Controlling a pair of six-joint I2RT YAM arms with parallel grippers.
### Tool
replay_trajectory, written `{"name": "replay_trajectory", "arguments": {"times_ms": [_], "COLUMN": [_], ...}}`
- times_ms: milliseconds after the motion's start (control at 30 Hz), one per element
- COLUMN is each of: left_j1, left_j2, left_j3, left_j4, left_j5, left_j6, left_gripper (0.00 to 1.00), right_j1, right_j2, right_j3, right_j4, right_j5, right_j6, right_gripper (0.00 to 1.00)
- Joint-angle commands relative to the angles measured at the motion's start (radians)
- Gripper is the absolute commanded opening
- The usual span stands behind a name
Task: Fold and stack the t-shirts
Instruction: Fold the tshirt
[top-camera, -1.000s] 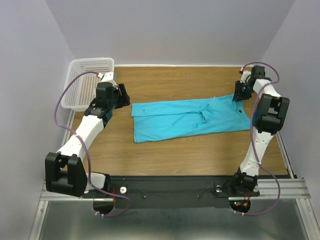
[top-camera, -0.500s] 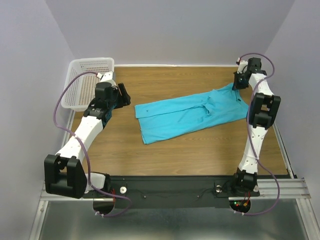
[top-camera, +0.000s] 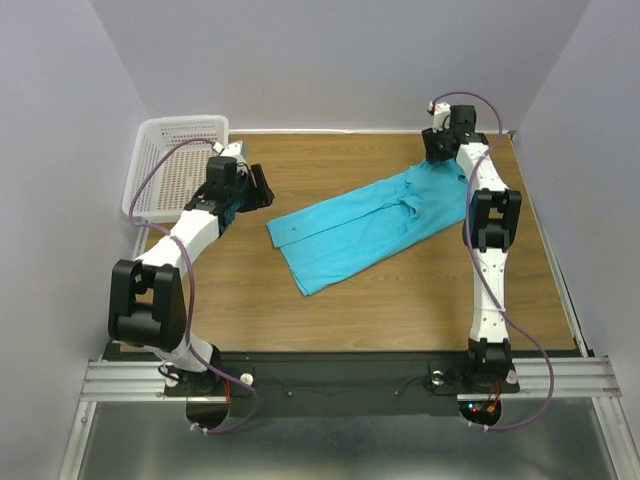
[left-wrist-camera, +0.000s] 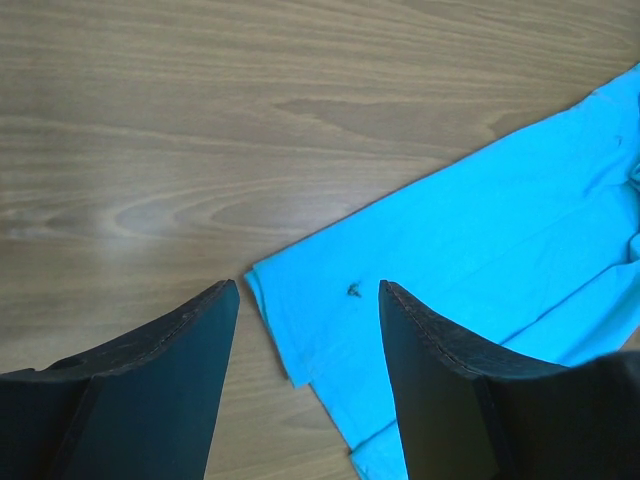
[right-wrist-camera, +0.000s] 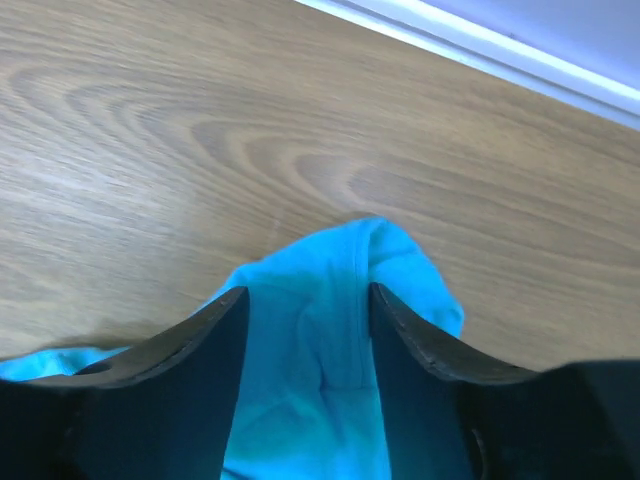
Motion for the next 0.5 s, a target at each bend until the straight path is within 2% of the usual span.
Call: {"name": "replay_trajectory", "arguments": {"times_ms": [0,167,433,467], "left_j1": [-0.011,-0.06,-0.151,-0.166], "left_j2": [0.044,0.19,0.403,0.432], "left_j3": [0.1,0.257,0.481,0.513], "left_j4": [0.054,0.011,-0.086,-0.092], "left_j5": [0.041,0.042,0.09,0.105], "left_j6": [0.034,0.103,0.21,0.221], "left_gripper": [0.69,0.68,0.66,0.66], "right_j1": [-0.037,-0.053,-0.088,-0.094], "right_j2": [-0.155,-0.324,-0.696,-0.765], "right_j3": [-0.057,-0.198,-0.687,-0.792], "right_j4": [0.133,0.135,0.135,0.136], "right_j5": [0.087,0.026,-0.24,-0.288], "right_j6": [0.006,-0.003,0.057,0.068], "right_gripper": [0.59,0.71,0.75,0.75]}}
